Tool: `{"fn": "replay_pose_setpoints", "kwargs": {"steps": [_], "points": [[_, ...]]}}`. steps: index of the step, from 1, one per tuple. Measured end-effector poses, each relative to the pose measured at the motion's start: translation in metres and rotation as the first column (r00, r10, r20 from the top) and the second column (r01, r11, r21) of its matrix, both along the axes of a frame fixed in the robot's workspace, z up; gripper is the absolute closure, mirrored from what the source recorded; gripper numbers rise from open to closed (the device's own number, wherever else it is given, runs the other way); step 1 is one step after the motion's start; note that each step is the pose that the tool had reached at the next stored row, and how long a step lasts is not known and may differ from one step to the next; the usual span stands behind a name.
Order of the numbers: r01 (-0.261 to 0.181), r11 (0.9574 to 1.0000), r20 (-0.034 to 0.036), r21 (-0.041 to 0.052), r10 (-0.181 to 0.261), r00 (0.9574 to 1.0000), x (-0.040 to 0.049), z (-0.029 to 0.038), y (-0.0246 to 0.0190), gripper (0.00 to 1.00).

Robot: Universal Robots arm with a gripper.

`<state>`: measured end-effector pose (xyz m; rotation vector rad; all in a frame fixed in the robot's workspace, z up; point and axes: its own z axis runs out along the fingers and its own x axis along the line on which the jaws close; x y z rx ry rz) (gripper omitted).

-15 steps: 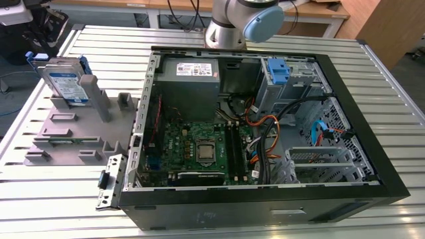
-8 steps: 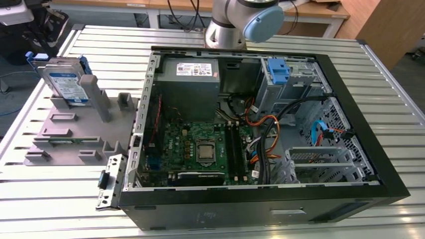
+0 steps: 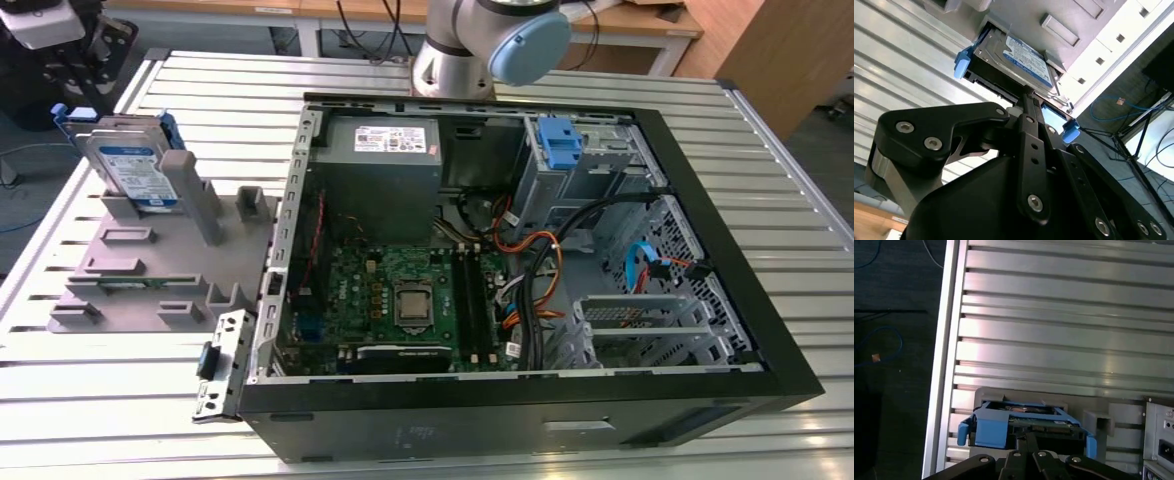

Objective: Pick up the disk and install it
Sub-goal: 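Pick up the disk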

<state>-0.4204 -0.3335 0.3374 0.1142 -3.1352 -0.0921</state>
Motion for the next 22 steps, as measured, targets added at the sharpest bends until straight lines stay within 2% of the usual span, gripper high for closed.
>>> {"fn": "replay_pose_setpoints", "kwargs": {"steps": [3,7,10,15,16,22], "points": [[-0.054,0.9985,0.0001,0.0000,0.054,0.9985,0.0000,-0.0001,0.0000,0.89],[-0.126,0.9920,0.0001,0.0000,0.126,0.9920,0.0000,-0.0002,0.0000,0.89],[-0.179,0.9838,0.0000,-0.0001,0.179,0.9838,0.0000,-0.0002,0.0000,0.89],[-0.258,0.9662,0.0000,0.0000,0.258,0.9662,0.0000,-0.0002,0.0000,0.89],[-0.263,0.9648,0.0000,0.0000,0.263,0.9648,0.0000,-0.0002,0.0000,0.89],[-0.265,0.9642,0.0001,0.0000,0.265,0.9642,0.0000,-0.0003,0.0000,0.89]]}}
